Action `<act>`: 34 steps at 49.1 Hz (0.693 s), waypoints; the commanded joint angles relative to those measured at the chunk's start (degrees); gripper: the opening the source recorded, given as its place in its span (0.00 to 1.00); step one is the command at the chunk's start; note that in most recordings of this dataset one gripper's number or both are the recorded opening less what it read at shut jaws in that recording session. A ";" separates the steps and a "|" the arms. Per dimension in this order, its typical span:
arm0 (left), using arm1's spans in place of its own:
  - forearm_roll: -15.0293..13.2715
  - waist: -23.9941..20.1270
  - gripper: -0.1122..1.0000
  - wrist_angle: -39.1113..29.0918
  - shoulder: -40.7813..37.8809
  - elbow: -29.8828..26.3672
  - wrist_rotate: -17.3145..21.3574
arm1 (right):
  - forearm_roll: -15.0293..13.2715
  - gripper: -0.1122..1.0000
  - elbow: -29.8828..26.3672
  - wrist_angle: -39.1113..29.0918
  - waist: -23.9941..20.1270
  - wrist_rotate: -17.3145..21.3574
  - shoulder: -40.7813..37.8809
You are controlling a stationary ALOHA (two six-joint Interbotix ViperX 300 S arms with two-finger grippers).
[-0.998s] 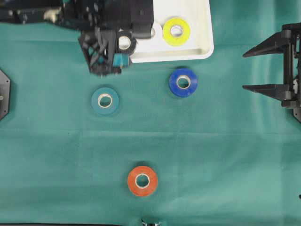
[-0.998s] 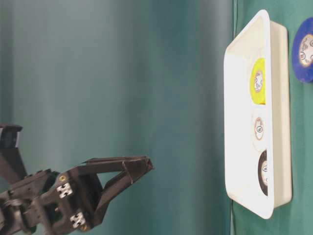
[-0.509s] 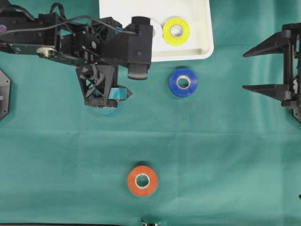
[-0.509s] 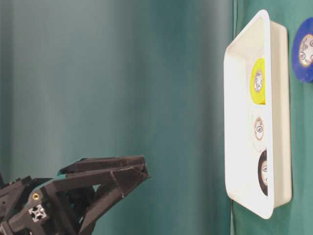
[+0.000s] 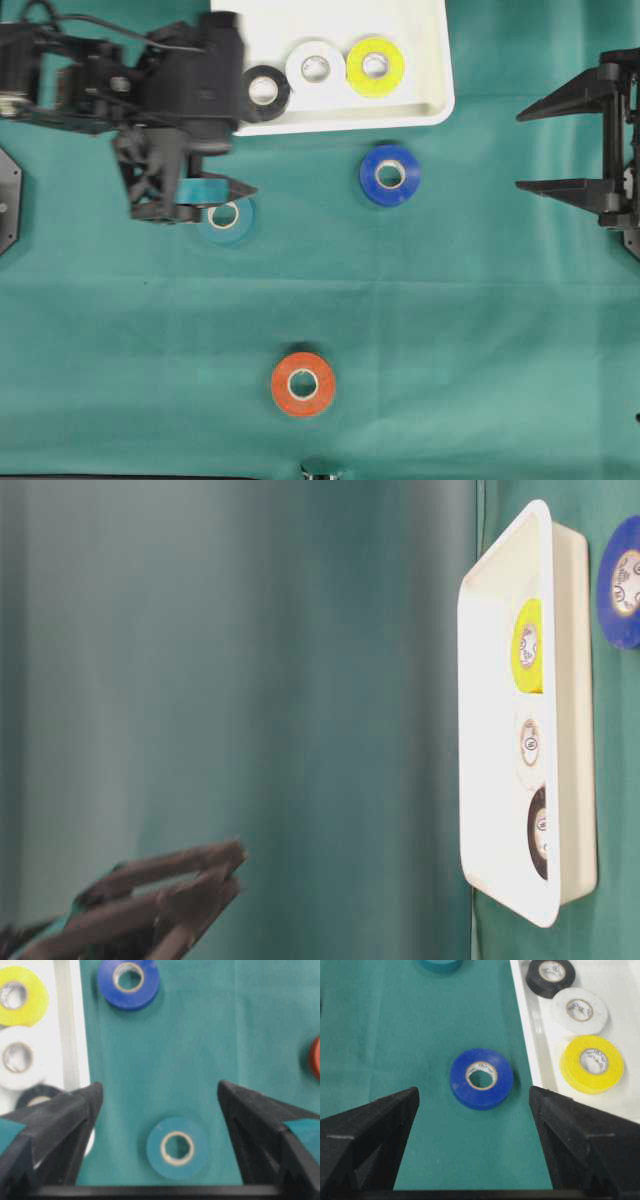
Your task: Pick up the tape from a random location and place it into the white case.
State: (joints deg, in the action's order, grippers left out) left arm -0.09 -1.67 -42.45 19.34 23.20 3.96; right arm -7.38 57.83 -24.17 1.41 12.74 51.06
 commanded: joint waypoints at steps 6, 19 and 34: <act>0.09 -0.09 1.00 6.15 7.65 4.92 -0.09 | -0.18 0.87 -1.32 0.62 0.09 0.00 -0.18; 0.00 -0.09 1.00 12.92 16.96 12.22 -0.18 | -0.18 0.87 -1.41 0.53 0.35 0.00 -0.18; -0.18 -0.09 1.00 19.16 26.81 20.48 -0.18 | -0.18 0.87 -1.32 0.53 0.44 0.00 -0.18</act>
State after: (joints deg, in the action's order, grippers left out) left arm -0.09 -1.67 -24.61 45.00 43.24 3.87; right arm -7.38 57.83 -24.17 1.67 12.74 51.06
